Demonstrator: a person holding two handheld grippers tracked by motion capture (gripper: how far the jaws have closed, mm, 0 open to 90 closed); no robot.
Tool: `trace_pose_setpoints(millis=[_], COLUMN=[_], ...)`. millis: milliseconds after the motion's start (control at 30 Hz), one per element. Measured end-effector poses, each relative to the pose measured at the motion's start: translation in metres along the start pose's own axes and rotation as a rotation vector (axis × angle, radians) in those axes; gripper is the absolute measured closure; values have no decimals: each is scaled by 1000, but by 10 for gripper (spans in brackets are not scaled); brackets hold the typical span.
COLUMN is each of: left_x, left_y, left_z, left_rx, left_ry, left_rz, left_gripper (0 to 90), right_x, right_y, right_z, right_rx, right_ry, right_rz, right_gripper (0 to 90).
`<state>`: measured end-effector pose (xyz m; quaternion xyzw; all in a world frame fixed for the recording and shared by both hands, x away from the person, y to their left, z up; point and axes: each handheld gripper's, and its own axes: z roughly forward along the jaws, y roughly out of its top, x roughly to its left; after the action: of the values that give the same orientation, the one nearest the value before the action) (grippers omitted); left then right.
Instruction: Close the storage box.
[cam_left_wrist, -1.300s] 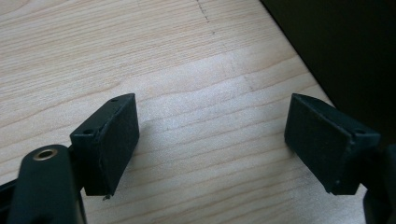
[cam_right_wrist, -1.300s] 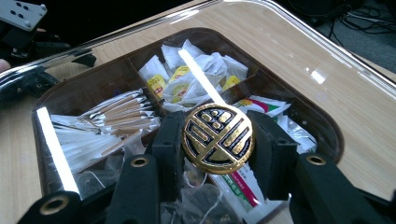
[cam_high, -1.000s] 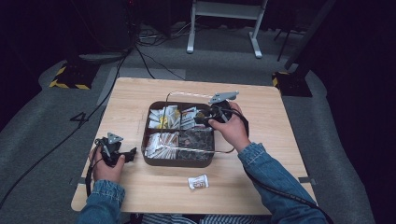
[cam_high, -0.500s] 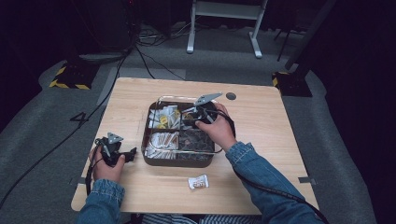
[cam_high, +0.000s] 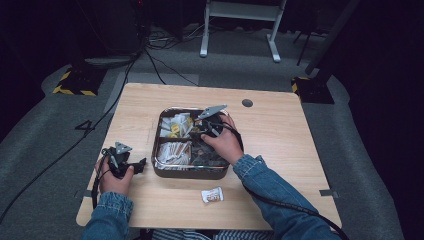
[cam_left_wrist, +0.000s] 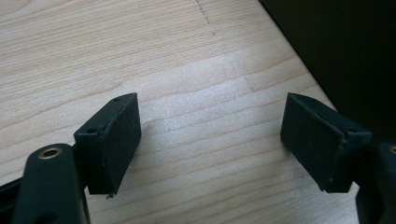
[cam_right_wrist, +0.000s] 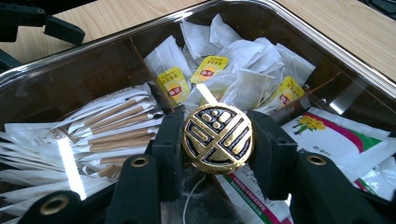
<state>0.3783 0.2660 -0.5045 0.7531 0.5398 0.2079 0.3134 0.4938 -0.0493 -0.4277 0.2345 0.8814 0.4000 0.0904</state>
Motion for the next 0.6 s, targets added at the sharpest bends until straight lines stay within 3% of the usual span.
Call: trace_pose_setpoints(millis=[600], left_x=[0], left_y=[0], left_z=[0], left_rx=[0], left_ry=[0], left_rz=[0], left_gripper=[206], right_x=[11], right_y=[-5], right_z=[11], right_rx=[5], right_ry=[-20], right_rz=[-12], right_gripper=[589])
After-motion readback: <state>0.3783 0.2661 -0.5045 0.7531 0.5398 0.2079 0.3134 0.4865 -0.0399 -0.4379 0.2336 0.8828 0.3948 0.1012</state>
